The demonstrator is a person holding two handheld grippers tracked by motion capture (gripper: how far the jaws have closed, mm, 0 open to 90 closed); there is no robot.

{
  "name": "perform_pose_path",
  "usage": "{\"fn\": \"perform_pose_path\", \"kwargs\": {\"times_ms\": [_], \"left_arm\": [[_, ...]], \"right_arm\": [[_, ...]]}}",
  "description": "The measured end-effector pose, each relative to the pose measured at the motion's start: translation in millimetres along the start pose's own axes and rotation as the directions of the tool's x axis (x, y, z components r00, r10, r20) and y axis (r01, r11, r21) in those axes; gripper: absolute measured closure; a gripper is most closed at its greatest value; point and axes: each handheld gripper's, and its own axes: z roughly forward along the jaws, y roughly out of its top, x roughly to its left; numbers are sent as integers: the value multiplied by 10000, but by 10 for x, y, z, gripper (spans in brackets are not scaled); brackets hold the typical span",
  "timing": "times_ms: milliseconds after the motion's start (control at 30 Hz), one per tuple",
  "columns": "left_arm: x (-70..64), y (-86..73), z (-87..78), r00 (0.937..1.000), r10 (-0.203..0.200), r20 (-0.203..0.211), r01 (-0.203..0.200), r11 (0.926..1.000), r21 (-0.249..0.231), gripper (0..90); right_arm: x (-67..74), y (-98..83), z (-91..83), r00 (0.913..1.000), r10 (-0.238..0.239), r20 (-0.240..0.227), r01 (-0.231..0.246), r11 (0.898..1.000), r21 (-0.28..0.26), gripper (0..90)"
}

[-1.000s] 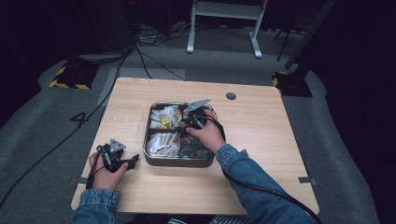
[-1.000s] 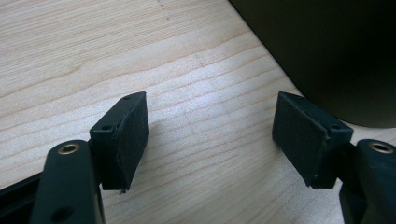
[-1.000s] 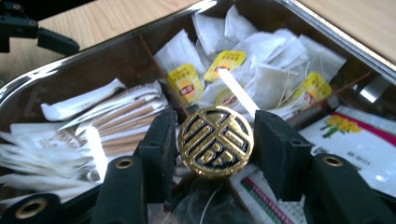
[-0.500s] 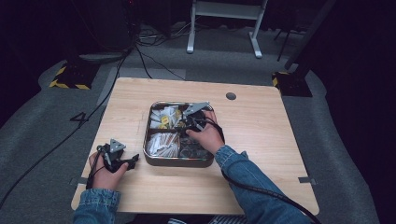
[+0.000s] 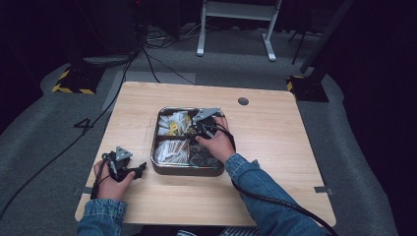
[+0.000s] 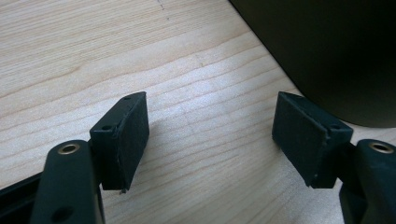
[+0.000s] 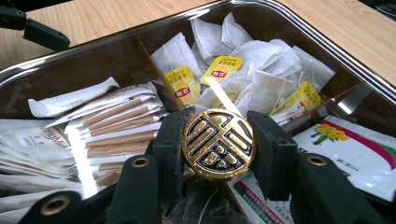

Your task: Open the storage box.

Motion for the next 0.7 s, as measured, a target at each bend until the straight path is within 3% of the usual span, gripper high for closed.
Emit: {"fn": "perform_pose_path", "kwargs": {"times_ms": [333, 700], "left_arm": [[1, 0, 0, 10000, -1, 7, 1, 10000, 2, 277], [1, 0, 0, 10000, -2, 8, 2, 10000, 5, 277]], "right_arm": [[-12, 121, -166, 9999, -104, 24, 104, 9995, -288, 591], [-115, 241, -592, 9999, -50, 131, 62, 9955, -944, 591]]}}
